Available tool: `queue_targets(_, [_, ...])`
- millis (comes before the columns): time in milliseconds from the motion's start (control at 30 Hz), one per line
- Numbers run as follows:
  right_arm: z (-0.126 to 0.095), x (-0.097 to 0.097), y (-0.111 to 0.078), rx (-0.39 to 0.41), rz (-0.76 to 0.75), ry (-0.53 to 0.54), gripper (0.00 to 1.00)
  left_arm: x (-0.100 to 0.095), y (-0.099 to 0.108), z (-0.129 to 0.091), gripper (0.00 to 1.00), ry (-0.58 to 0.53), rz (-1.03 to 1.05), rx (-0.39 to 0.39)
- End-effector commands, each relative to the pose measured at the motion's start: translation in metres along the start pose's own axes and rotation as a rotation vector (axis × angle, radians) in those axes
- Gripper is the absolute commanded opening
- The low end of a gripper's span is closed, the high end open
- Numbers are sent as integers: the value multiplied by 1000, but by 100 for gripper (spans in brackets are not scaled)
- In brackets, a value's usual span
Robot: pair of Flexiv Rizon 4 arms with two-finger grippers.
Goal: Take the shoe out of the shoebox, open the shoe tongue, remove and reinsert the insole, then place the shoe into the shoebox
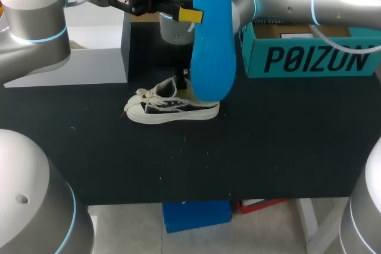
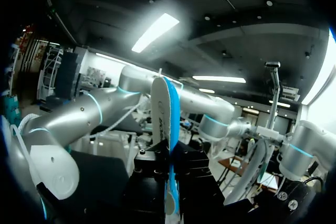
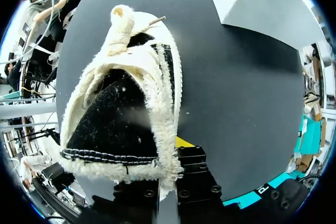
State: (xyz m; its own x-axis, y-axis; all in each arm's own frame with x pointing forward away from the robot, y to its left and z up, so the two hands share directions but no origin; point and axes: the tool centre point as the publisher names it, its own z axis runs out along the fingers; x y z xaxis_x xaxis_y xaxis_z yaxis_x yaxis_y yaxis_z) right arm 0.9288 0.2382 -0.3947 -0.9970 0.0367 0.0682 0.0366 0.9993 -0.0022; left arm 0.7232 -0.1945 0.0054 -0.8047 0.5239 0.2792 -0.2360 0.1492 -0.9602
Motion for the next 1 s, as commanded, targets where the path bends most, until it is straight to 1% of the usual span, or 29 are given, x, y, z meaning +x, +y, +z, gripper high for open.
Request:
queue_targets(33, [-41,3,-22,-5,47,-49,0,0,1,1,0,-3,2,1])
queue_targets(167, [-65,3,-35,2,125,-105,0,0,1,1,0,-3,2,1])
queue_targets(333, [-82,1,-48,36,265,-169,0,0,1,1,0,-3,2,1])
queue_targets(533, [-90,-9,-61,89,510,-224,0,0,1,1,0,-3,2,1])
queue_targets(700, [-94,-9,-67,149,711,-249,0,0,1,1,0,-3,2,1])
queue_targets(800, [-99,-6,-67,169,840,-250,0,0,1,1,0,-3,2,1])
queue_targets(1000, [-104,3,-68,174,1052,-273,0,0,1,1,0,-3,2,1])
